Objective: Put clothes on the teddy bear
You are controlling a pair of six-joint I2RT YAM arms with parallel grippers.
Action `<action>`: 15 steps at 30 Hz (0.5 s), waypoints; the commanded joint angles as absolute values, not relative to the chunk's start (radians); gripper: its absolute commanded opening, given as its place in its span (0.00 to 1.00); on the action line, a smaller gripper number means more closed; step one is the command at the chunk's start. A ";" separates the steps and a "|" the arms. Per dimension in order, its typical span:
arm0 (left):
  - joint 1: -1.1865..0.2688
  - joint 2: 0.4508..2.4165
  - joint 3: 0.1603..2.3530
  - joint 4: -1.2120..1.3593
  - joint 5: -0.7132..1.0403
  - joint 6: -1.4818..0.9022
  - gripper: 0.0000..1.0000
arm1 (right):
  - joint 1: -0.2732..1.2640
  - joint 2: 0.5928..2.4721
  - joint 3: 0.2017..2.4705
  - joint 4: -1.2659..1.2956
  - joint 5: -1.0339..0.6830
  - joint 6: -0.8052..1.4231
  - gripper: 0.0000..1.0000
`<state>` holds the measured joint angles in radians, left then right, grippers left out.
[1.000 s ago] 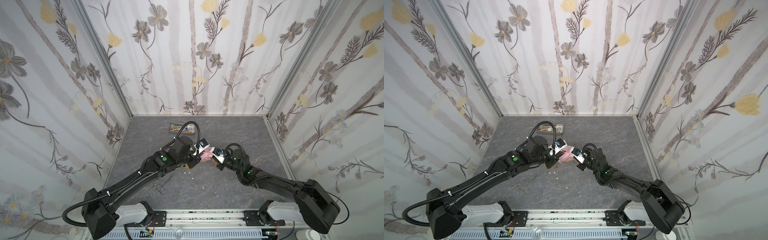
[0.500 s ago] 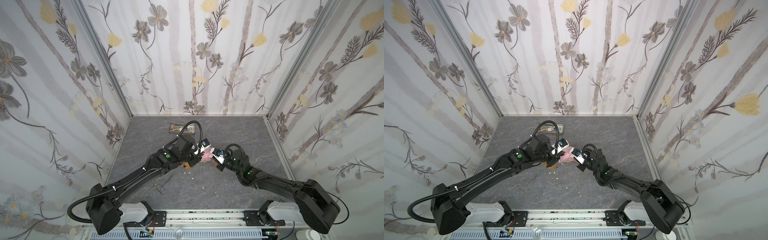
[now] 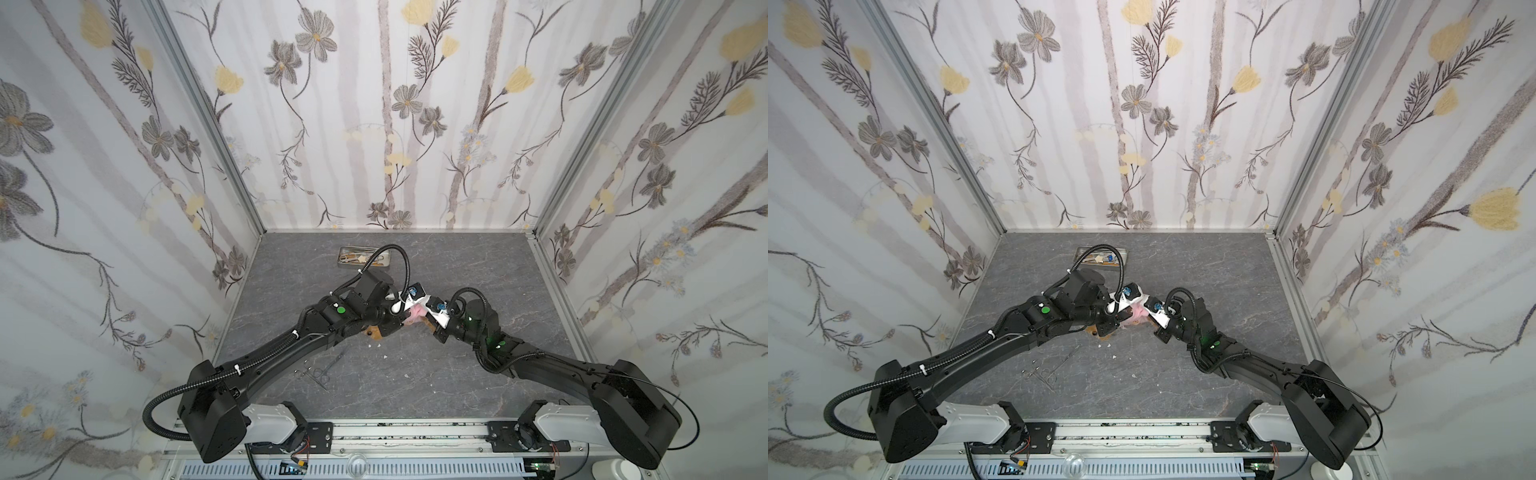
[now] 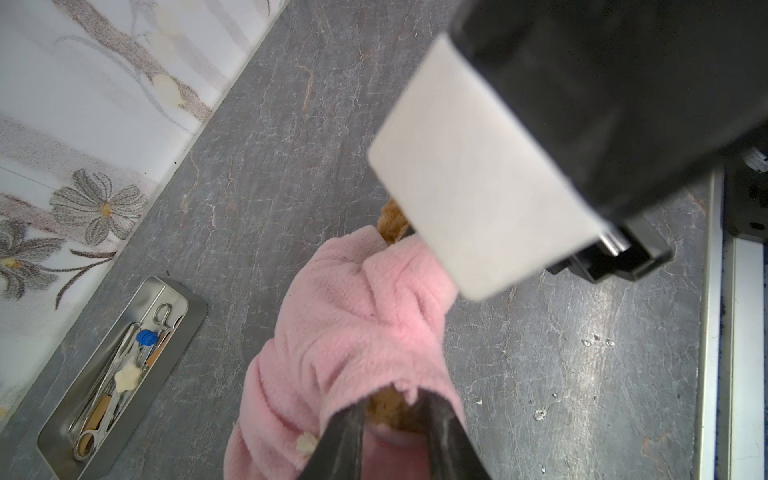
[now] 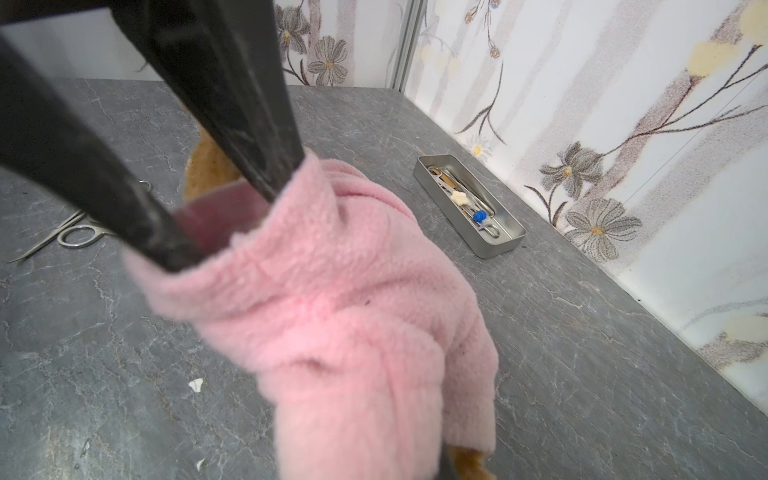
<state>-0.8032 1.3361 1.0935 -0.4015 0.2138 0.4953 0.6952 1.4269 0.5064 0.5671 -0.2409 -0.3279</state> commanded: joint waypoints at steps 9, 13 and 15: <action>-0.814 1.417 1.139 -0.398 0.236 0.534 0.34 | 0.696 1.443 0.524 0.750 -0.393 -0.153 0.00; -0.814 1.452 1.150 -0.396 0.202 0.538 0.34 | 0.696 1.441 0.521 0.801 -0.426 -0.100 0.00; -0.813 1.474 1.162 -0.394 0.186 0.533 0.29 | 0.696 1.439 0.516 0.820 -0.438 -0.084 0.00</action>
<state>-0.8104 1.4471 1.1526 -0.3714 0.2203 0.4976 0.6922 1.4448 0.5095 0.5941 -0.3122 -0.1226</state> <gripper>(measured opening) 0.302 0.077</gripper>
